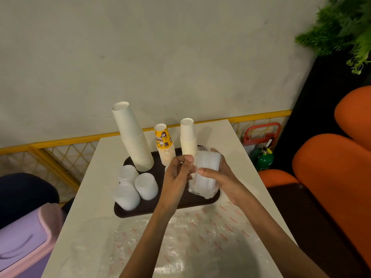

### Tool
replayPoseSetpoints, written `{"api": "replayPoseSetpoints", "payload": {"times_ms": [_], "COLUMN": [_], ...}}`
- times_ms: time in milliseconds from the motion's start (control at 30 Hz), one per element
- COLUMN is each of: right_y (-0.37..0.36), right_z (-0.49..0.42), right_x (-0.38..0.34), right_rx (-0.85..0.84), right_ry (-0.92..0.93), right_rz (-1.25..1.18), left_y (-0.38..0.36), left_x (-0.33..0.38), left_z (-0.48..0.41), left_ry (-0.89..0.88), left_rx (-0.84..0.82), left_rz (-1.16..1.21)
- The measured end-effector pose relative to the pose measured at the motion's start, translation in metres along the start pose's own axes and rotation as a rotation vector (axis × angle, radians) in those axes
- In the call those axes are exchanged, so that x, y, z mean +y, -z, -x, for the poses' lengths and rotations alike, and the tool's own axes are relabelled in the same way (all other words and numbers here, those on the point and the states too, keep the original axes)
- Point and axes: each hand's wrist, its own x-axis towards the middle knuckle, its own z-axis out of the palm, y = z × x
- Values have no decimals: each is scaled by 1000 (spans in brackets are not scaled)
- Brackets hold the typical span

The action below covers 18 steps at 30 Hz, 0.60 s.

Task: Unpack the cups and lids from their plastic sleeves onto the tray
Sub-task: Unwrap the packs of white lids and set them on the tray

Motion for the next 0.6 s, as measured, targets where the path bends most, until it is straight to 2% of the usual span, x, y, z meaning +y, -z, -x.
{"api": "replayPoseSetpoints", "payload": {"times_ms": [167, 333, 600], "right_y": [-2, 0, 3], "right_z": [2, 0, -2], "right_x": [-2, -4, -3], "right_rx": [-53, -49, -43], "right_ry": [46, 38, 39], "right_rz": [169, 160, 138], "left_y": [9, 13, 7], "left_x": [9, 7, 7], "left_z": [-3, 1, 1], "left_ry": [26, 19, -4], "left_rx": [-40, -61, 3], "left_rz": [-45, 4, -29]}}
